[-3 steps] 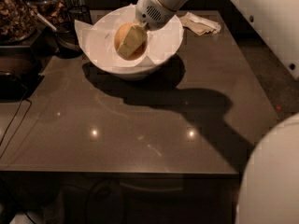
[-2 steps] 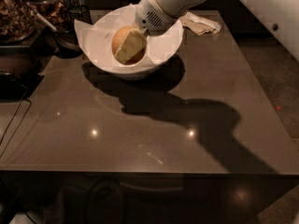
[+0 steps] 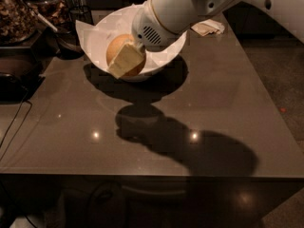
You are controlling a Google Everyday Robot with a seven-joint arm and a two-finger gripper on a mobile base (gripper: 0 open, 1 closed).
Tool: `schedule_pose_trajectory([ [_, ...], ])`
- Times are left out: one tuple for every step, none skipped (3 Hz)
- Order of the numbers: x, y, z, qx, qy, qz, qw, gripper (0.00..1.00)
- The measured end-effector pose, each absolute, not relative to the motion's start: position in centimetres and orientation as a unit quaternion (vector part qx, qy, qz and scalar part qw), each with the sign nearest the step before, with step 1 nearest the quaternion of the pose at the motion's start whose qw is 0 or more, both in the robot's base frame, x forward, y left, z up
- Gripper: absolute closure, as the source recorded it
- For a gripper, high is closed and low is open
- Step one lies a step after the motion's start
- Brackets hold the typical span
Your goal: Pick orange from white bowl
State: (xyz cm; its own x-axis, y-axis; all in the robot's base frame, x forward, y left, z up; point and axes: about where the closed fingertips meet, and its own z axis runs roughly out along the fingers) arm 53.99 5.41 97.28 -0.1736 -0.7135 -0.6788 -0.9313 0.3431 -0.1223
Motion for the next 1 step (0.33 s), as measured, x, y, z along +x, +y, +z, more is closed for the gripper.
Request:
schedule_pose_trajectory([
  [52.08,5.19,97.1,-0.523,0.764,0.152,0.346,1.0],
])
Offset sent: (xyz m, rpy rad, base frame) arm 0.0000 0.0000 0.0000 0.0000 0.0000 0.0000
